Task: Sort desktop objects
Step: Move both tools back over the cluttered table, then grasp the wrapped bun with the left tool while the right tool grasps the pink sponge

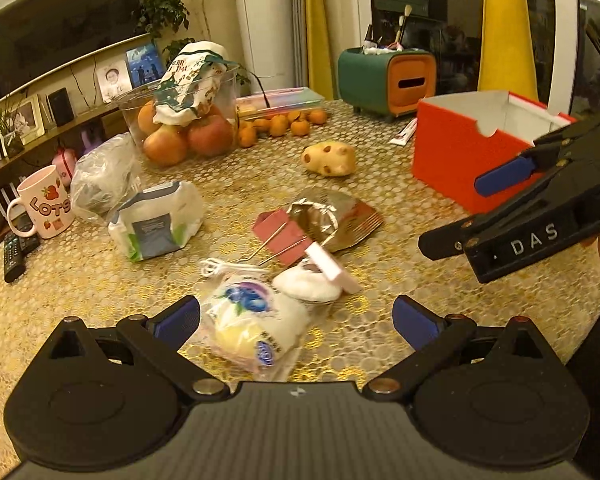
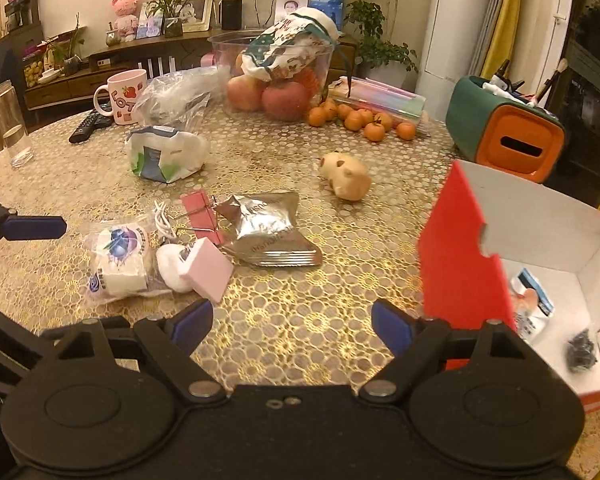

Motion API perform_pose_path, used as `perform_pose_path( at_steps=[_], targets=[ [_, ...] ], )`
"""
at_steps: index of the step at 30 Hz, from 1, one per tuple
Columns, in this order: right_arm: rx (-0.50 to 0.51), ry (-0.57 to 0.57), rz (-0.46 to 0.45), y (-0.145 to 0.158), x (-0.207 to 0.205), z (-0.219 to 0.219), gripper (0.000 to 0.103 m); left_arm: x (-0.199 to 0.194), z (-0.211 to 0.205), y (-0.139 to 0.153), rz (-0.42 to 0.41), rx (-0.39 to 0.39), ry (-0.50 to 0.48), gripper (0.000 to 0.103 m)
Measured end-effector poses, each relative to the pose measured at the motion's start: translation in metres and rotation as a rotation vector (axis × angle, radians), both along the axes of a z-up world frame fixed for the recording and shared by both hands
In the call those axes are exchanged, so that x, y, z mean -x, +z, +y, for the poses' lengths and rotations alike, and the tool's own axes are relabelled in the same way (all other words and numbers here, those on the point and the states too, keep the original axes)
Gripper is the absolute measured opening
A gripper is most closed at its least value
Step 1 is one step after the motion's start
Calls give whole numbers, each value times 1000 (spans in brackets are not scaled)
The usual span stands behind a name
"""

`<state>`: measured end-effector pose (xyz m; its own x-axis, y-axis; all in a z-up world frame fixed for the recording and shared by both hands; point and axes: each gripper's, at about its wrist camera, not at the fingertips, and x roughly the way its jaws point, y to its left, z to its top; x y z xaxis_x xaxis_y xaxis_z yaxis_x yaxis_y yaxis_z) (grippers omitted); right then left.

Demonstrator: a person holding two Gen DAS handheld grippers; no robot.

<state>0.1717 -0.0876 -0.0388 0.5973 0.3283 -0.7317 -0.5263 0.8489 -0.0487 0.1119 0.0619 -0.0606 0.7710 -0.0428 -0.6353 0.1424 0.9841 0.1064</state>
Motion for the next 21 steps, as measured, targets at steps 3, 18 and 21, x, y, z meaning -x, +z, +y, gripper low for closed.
perform_pose_path(
  at_steps=[3, 18, 21],
  targets=[
    [5, 7, 10, -5, -4, 10, 86, -3, 6, -5, 6, -13, -3, 103],
    [57, 85, 34, -25, -11, 51, 83, -17, 24, -19, 9, -45, -24, 103],
    [52, 80, 26, -22, -16, 57, 83, -20, 26, -20, 10, -44, -24, 103]
  ],
)
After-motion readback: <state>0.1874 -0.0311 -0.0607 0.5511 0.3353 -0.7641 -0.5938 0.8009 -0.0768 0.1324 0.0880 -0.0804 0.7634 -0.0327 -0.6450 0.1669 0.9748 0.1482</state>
